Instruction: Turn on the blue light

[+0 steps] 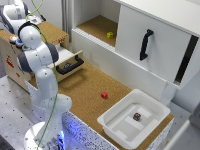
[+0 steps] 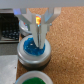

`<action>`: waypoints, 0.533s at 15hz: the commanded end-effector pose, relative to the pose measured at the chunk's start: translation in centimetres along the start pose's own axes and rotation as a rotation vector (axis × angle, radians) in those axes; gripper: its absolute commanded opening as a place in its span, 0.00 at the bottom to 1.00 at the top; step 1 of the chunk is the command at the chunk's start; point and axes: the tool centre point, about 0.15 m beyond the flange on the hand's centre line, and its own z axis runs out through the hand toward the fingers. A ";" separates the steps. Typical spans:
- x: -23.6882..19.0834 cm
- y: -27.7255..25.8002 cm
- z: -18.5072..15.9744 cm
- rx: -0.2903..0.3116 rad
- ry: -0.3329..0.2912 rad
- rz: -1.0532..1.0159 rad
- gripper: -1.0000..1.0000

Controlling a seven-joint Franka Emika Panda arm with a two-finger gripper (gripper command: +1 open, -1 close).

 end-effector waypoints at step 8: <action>1.3 -0.4 -0.5 -0.004 -0.108 0.035 0.00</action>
